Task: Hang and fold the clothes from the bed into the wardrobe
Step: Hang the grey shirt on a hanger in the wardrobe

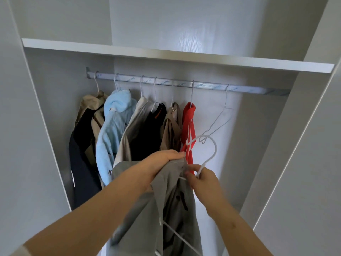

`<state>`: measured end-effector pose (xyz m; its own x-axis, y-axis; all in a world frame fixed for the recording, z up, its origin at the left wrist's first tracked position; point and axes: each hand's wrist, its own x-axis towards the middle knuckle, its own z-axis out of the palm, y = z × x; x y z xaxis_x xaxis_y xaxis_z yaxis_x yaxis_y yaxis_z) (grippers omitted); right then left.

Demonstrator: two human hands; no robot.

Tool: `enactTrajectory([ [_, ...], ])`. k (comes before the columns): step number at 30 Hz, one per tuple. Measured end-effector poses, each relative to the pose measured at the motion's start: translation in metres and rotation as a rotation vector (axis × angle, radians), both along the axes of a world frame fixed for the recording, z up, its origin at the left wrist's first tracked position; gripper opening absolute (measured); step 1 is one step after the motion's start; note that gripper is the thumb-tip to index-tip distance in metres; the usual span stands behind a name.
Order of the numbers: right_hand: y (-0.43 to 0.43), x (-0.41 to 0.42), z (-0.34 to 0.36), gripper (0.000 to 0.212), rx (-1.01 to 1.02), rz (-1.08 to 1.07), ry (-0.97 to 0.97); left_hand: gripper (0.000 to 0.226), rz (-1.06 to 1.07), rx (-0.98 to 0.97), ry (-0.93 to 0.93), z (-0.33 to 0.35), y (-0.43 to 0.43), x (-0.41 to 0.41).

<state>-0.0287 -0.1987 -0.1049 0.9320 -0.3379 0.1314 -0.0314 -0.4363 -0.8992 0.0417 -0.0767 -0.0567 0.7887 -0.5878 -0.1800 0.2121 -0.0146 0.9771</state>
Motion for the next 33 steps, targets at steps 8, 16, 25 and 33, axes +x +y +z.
enactTrajectory([
  [8,-0.019,-0.004,0.006,0.020,-0.167,-0.081,0.023,0.020,0.166,0.133,-0.207,0.013,0.021,0.014],
  [16,-0.035,-0.015,0.015,0.019,0.135,-0.152,0.067,0.011,0.237,0.661,-1.070,0.015,0.041,0.031],
  [25,-0.001,-0.009,0.000,0.012,0.137,0.036,0.037,0.035,0.050,0.154,-0.808,0.003,0.007,-0.005],
  [33,-0.004,-0.003,0.001,0.022,0.168,-0.156,-0.089,0.031,-0.149,0.182,-0.893,0.014,0.033,-0.010],
])
